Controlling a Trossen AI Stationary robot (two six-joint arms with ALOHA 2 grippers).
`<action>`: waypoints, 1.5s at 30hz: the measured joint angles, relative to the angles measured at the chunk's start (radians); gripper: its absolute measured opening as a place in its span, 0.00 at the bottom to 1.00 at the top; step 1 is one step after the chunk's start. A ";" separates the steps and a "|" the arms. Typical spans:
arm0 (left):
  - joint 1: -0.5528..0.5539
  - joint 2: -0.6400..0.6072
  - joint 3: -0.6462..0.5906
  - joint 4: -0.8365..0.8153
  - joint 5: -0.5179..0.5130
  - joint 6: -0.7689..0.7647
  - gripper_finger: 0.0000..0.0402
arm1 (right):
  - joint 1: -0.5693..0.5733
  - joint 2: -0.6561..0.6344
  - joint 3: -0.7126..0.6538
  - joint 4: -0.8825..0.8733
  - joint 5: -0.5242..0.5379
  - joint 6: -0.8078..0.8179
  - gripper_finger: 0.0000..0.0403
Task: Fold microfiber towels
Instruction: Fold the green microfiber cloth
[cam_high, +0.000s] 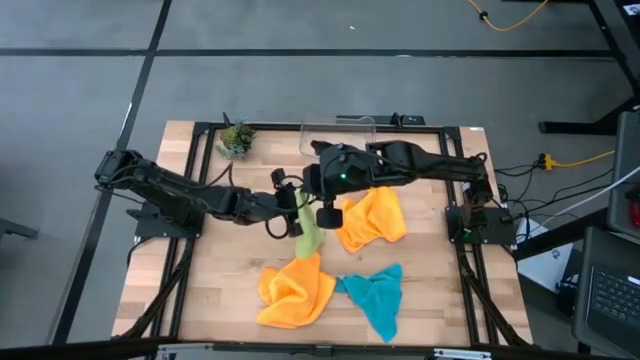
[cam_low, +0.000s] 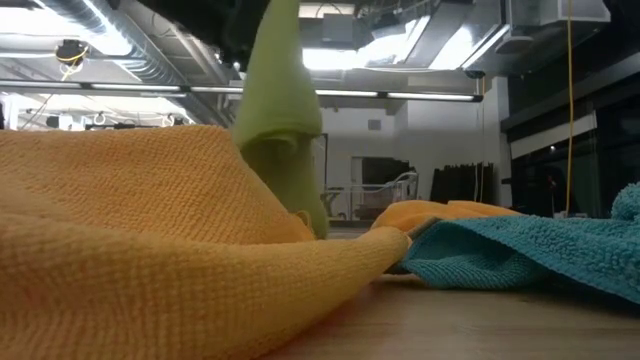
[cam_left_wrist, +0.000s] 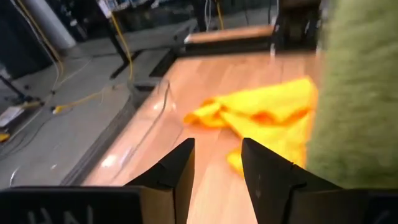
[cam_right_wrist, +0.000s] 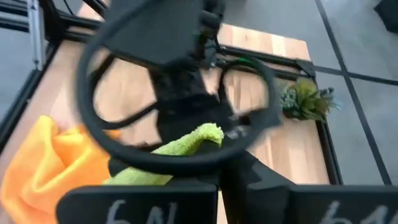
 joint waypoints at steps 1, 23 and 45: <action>-0.012 0.000 0.000 -0.029 -0.026 -0.018 0.31 | -0.003 0.000 0.000 -0.007 0.015 0.001 0.00; -0.201 0.014 0.000 -0.182 -0.271 -0.527 0.31 | -0.159 0.000 0.000 0.113 0.048 0.054 0.00; -0.035 0.101 0.000 0.182 -0.165 -0.255 0.31 | -0.130 0.000 0.000 0.181 0.055 0.061 0.01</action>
